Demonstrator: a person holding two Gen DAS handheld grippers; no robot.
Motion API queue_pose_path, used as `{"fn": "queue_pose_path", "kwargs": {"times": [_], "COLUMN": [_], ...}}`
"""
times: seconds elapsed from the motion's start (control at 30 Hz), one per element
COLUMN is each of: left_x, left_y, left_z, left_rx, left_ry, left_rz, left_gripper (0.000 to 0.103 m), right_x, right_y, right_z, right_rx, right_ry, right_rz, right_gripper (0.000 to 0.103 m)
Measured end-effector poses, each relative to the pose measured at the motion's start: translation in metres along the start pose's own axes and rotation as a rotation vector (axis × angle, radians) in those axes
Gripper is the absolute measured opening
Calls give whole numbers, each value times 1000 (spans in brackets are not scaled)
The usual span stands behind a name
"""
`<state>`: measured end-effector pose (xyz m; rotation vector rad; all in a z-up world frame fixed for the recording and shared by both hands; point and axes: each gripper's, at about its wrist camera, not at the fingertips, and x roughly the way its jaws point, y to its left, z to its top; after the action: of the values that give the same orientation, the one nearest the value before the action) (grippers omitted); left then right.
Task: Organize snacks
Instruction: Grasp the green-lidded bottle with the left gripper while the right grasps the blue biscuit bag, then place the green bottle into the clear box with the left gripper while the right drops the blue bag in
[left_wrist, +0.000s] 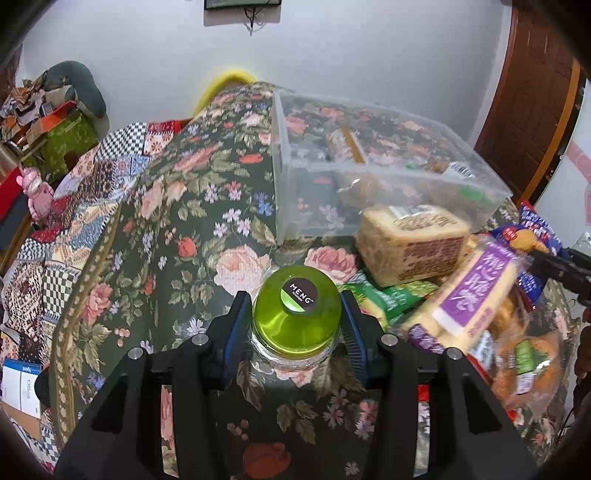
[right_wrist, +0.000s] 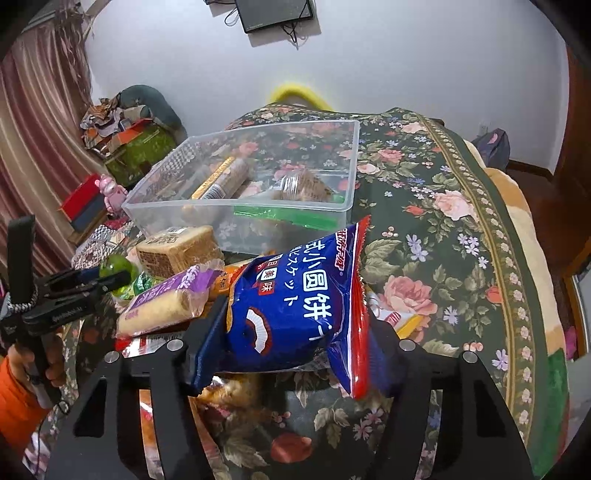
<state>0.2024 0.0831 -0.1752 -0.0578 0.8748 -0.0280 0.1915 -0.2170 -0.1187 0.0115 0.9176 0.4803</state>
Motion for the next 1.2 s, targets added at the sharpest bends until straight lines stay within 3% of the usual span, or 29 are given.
{"fn": "queue_pose_path", "kwargs": {"times": [0.33,0.67,1.2], "left_x": [-38,-54,-19], "left_y": [-12,-24,-31], "left_z": [19,53,101], "left_rx": [15,27,17], "left_ry": [-79,-145,-137], "left_rz": [-19,-32,-39], "left_gripper": [48,48,48], "right_x": [-27,-45,-3], "right_y": [-3,9,41], "right_z": [9,44,100], "right_rx": [1,-39,-83], "right_ry": [-65,-164,-185], "right_rz": [-12,-18,-5], "right_gripper": [60,60,61]}}
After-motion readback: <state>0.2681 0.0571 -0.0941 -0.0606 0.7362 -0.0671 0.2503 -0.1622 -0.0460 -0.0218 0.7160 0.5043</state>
